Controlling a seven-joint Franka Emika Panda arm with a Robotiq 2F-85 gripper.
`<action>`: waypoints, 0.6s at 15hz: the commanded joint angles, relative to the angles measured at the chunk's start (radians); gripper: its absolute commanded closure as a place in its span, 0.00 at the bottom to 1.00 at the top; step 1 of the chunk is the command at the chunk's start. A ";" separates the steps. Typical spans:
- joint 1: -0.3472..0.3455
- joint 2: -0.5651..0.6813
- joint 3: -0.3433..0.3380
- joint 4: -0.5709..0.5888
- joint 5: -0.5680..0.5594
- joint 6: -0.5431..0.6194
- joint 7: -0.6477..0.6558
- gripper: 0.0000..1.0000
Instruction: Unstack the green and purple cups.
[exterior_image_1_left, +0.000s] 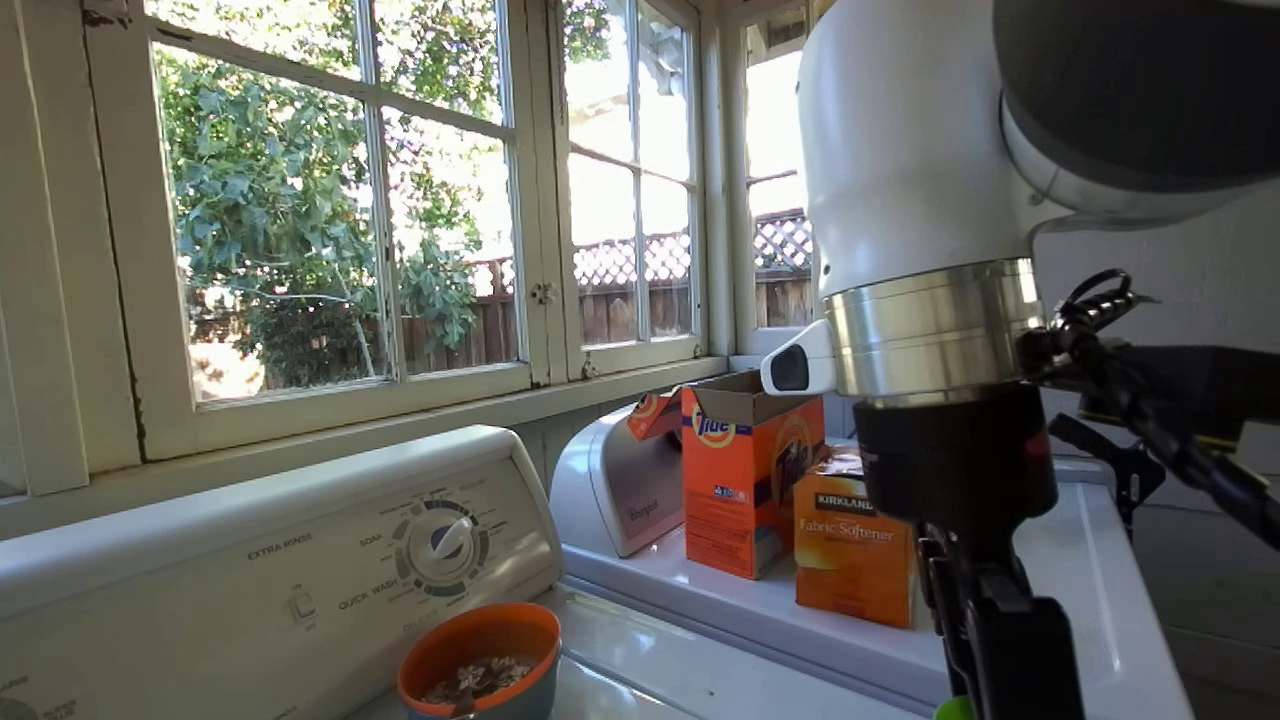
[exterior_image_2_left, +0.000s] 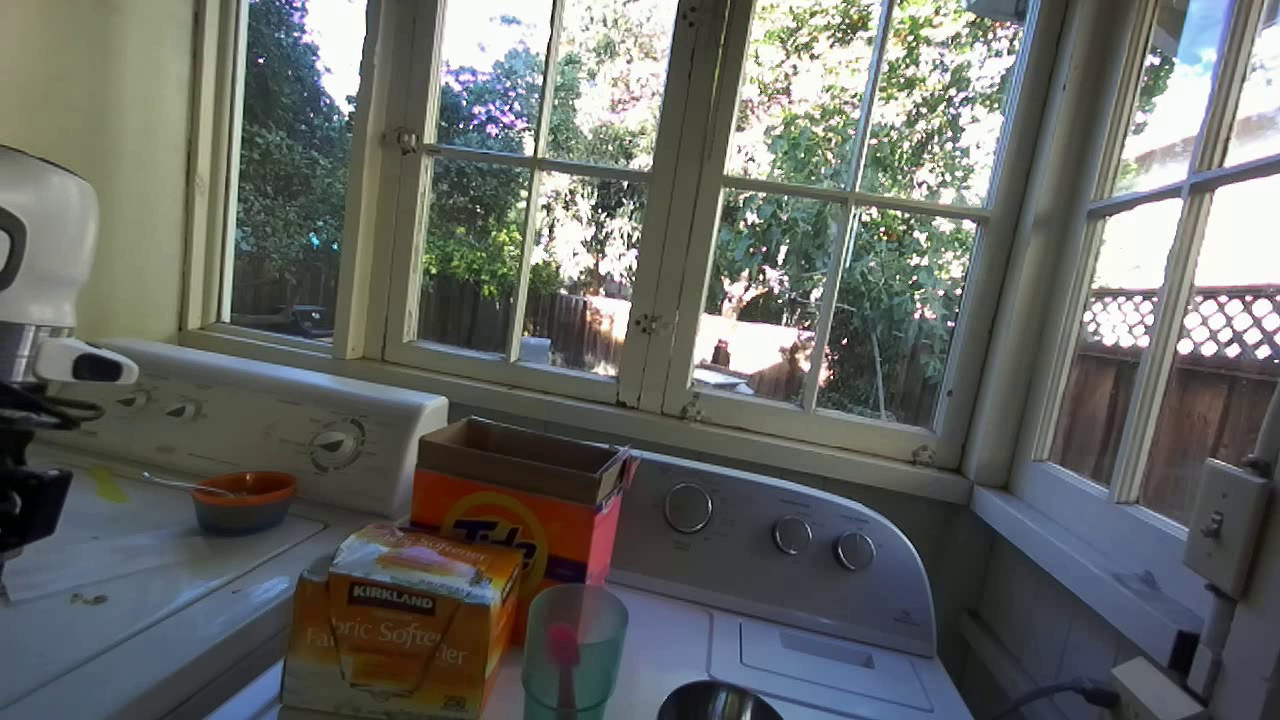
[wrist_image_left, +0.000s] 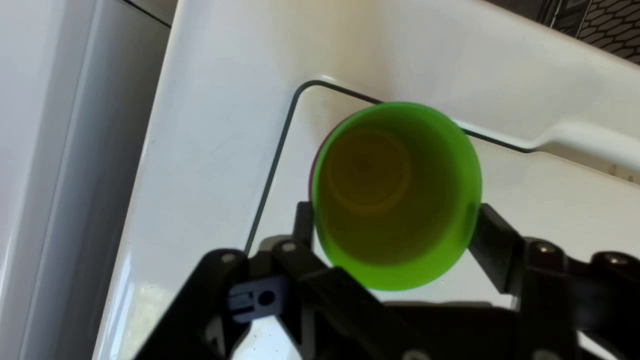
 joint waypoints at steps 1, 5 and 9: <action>-0.005 0.011 0.010 0.018 -0.031 0.016 0.046 0.04; -0.004 -0.017 0.012 0.001 -0.042 0.054 0.075 0.00; 0.001 -0.047 0.020 -0.016 -0.030 0.044 0.067 0.00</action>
